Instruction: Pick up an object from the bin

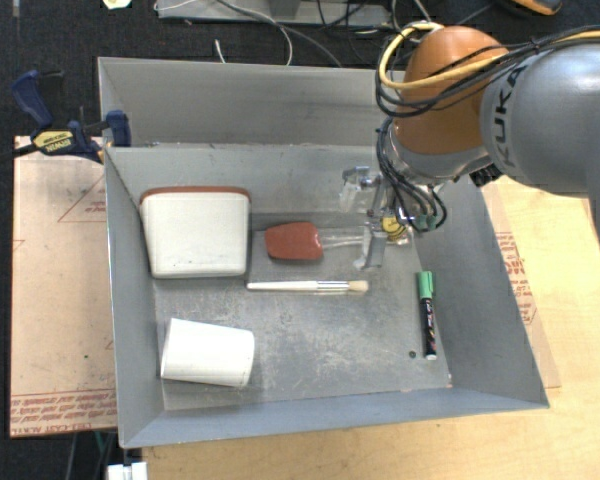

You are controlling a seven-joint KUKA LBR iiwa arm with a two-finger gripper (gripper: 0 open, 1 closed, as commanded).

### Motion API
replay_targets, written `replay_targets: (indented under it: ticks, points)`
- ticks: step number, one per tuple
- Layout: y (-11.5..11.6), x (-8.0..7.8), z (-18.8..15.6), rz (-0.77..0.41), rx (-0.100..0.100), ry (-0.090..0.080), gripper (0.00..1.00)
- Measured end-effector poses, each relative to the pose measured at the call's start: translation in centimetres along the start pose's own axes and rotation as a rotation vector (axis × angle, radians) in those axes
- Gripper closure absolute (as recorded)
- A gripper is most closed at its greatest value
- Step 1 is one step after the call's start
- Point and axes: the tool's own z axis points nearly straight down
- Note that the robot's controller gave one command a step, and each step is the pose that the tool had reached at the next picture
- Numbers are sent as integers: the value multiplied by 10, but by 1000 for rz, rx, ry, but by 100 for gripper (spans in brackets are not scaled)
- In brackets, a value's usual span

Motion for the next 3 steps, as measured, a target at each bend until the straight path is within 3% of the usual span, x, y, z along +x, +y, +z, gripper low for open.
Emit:
replay_targets:
  ticks: [1, 2, 3]
  points:
    - [0, 0, 0, 0, 0, 0, 0]
    - [24, 35, 19, -182, 1, -4, 0]
    - [53, 48, 84, -294, 1, -8, 0]
